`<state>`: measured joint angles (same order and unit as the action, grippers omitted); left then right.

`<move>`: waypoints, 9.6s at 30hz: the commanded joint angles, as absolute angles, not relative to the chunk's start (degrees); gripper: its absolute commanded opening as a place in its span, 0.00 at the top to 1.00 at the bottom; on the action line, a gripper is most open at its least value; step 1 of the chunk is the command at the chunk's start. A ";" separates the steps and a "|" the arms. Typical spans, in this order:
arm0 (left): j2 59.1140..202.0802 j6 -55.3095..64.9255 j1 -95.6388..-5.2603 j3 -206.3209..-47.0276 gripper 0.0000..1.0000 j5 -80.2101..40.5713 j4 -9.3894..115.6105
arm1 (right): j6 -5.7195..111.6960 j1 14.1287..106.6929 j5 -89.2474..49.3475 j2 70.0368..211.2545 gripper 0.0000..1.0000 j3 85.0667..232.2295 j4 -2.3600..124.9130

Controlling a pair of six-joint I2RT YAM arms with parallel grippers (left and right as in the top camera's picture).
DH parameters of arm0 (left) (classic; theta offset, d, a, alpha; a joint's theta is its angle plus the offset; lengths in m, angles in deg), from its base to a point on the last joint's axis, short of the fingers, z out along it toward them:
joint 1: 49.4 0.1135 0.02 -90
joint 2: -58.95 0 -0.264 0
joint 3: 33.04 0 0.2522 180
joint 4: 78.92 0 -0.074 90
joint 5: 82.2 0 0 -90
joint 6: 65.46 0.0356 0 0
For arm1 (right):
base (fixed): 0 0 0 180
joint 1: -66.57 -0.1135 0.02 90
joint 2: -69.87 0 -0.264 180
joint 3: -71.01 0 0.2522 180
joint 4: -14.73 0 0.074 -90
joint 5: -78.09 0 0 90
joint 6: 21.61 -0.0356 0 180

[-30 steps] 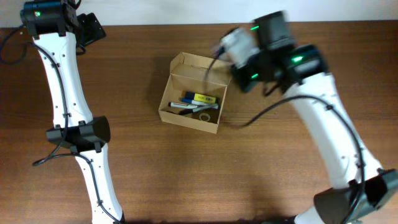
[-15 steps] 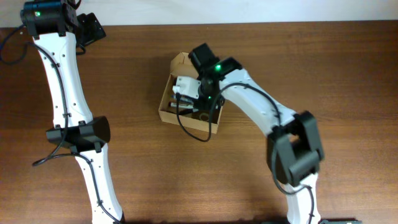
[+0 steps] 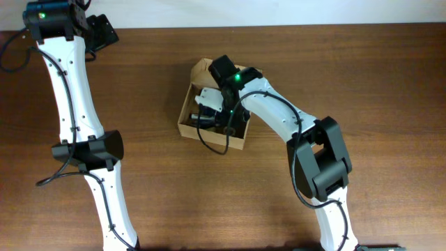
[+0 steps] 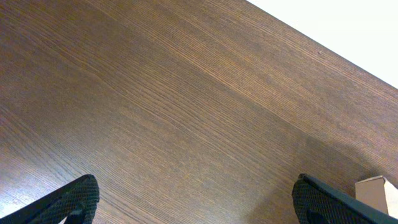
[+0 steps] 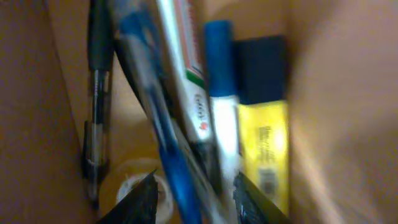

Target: Pack container

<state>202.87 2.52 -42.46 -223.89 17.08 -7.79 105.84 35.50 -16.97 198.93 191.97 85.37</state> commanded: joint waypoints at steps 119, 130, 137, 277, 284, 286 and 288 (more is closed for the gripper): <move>232.94 5.96 -48.47 -221.34 0.98 -51.84 13.32 | 55.41 57.95 -58.91 203.36 0.96 185.81 49.00; 231.35 5.96 -47.58 -226.71 0.98 -54.09 16.16 | 55.46 58.02 -64.48 202.97 0.96 189.83 48.17; 227.94 7.44 -47.86 -226.71 0.98 -54.99 15.00 | 57.60 58.00 -64.64 201.13 0.96 195.12 53.22; 104.18 14.98 -58.48 -124.03 0.00 25.82 10.15 | 64.68 51.24 3.99 114.47 0.01 163.80 104.76; 104.18 14.98 -58.48 -124.03 0.00 25.82 10.17 | 64.88 51.46 4.10 114.19 0.01 163.77 105.74; 104.18 14.98 -58.48 -124.03 0.00 25.82 10.15 | 65.29 53.60 4.34 113.29 0.01 163.40 103.30; 104.18 14.98 -58.48 -124.03 0.00 25.82 10.15 | 65.27 57.73 1.00 110.71 0.01 161.41 95.73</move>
<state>104.31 15.09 -58.68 -124.55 24.79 10.02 65.42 53.23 2.57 113.90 163.40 101.88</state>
